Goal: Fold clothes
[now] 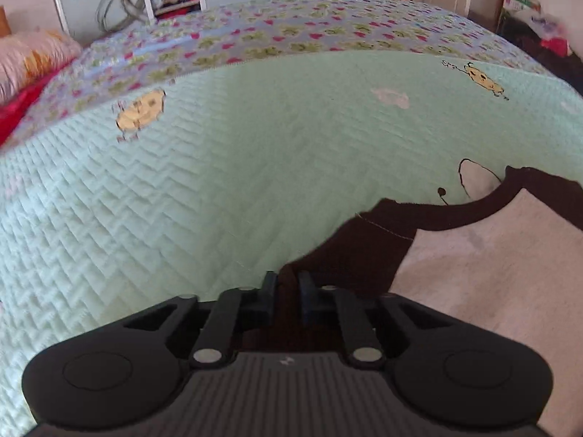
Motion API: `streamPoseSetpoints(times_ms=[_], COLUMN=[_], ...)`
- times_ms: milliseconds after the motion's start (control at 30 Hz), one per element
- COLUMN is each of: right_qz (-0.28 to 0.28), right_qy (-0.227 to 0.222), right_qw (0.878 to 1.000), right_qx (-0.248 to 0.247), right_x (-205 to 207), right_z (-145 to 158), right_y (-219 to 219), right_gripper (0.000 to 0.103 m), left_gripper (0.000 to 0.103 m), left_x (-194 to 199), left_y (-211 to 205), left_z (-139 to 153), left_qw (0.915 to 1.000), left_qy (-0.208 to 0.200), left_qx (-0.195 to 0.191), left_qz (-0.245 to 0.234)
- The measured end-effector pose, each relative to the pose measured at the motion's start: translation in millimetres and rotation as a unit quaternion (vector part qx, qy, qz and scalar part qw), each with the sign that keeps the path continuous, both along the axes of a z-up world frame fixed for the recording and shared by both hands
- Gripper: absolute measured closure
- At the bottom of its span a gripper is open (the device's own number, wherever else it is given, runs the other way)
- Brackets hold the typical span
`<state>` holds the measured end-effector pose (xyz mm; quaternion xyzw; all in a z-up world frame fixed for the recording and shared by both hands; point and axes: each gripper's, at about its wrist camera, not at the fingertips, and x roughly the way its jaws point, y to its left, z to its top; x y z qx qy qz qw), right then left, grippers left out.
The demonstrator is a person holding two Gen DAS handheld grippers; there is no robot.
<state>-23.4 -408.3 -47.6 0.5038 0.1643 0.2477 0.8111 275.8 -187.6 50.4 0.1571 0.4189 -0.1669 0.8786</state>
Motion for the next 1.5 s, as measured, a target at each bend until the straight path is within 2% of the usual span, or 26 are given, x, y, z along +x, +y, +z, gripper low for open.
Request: streamPoseSetpoints(times_ms=[33, 67, 133, 233, 333, 367, 433, 500, 533, 567, 633, 700, 767, 800, 867, 967, 1033, 1100, 1167, 1233, 1267, 1333, 1367, 1433, 1467, 1500], right_qz=[0.000, 0.000, -0.001, 0.000, 0.001, 0.001, 0.003, 0.006, 0.009, 0.012, 0.012, 0.028, 0.055, 0.062, 0.069, -0.006, -0.050, 0.018, 0.113, 0.187, 0.184, 0.109, 0.063, 0.003, 0.011, 0.047], right_qy=[0.000, 0.000, 0.000, 0.001, 0.003, 0.005, 0.008, 0.021, 0.031, 0.042, 0.046, 0.060, 0.084, 0.099, 0.119, 0.133, 0.126, 0.076, 0.038, 0.059, 0.062, 0.079, 0.086, 0.109, 0.112, 0.100], right_qw=[1.000, 1.000, 1.000, 1.000, 1.000, 1.000, 1.000, 0.998, 0.995, 0.991, 0.972, 0.950, 0.927, 0.921, 0.914, 0.888, 0.869, 0.876, 0.872, 0.845, 0.845, 0.882, 0.888, 0.869, 0.877, 0.888], right_qx=[0.000, -0.001, -0.002, -0.004, -0.007, -0.011, -0.021, -0.054, -0.090, -0.127, -0.231, -0.305, -0.361, -0.373, -0.382, -0.441, -0.475, -0.476, -0.474, -0.497, -0.498, -0.451, -0.448, -0.482, -0.468, -0.446], right_x=[0, 0, -1, -3, -2, -2, -1, -1, -1, -1, 2, 17, 43, 64, 108, 156, 173, 178, 183, 198, 207, 220, 223, 222, 215, 205], right_z=[0, 0, 0, -2, 0, 2, 6, 16, 26, 36, 62, 76, 83, 81, 72, 71, 81, 90, 92, 68, 54, 51, 53, 56, 59, 62], right_y=[0, 0, 1, 0, 1, 2, 4, 10, 14, 20, 29, 30, 27, 20, 3, -16, -18, 5, 32, 54, 52, 25, 17, 18, 22, 28], right_gripper=[0.041, 0.041, 0.041, 0.041, 0.041, 0.041, 0.041, 0.041, 0.041, 0.042, 0.046, 0.048, 0.049, 0.053, 0.063, 0.098, 0.094, 0.094, 0.096, 0.095, 0.102, 0.102, 0.102, 0.101, 0.095, 0.095], left_gripper=[0.092, 0.103, 0.103, 0.099, 0.088, 0.080, 0.078, 0.075, 0.074, 0.070, 0.066, 0.061, 0.060, 0.060, 0.059, 0.058, 0.058, 0.057, 0.057, 0.057, 0.056, 0.056, 0.056, 0.056, 0.056, 0.056], left_x=[3, 5, 10, -6, -30, -44, -76, -110, -127, -135, -151, -146, -129, -121, -113, -121, -134, -146, -149, -148, -148, -148, -149, -150, -151, -151], left_y=[-3, -6, -11, -5, 6, 10, 15, 9, 6, 1, -7, -7, 2, 6, 10, 12, 10, 8, 9, 12, 14, 16, 16, 16, 16, 17], left_z=[-1, -3, -6, 1, 15, 22, 35, 37, 37, 32, 20, 1, -2, -3, -6, -14, -19, -25, -27, -28, -28, -28, -28, -29, -29, -30], left_qw=[0.9997, 0.9989, 0.9957, 0.9946, 0.9912, 0.9899, 0.9925, 0.9938, 0.9914, 0.9904, 0.9863, 0.9857, 0.9890, 0.9901, 0.9927, 0.9927, 0.9920, 0.9902, 0.9892, 0.9887, 0.9881, 0.9874, 0.9872, 0.9869, 0.9865, 0.9861], left_qy=[-0.011, -0.023, -0.046, -0.076, -0.110, -0.123, -0.115, -0.072, -0.051, -0.035, -0.003, 0.021, 0.026, 0.028, 0.015, -0.012, -0.047, -0.083, -0.093, -0.091, -0.092, -0.095, -0.097, -0.102, -0.105, -0.107], left_qx=[0.020, 0.039, 0.076, 0.048, 0.008, 0.001, -0.035, -0.060, -0.072, -0.064, -0.050, -0.042, -0.070, -0.083, -0.086, -0.094, -0.089, -0.081, -0.088, -0.096, -0.101, -0.105, -0.105, -0.103, -0.104, -0.106], left_qz=[0.007, 0.014, 0.028, 0.051, 0.073, 0.070, 0.021, -0.059, -0.097, -0.118, -0.157, -0.162, -0.127, -0.110, -0.083, -0.074, -0.076, -0.077, -0.072, -0.070, -0.070, -0.070, -0.070, -0.071, -0.071, -0.070])
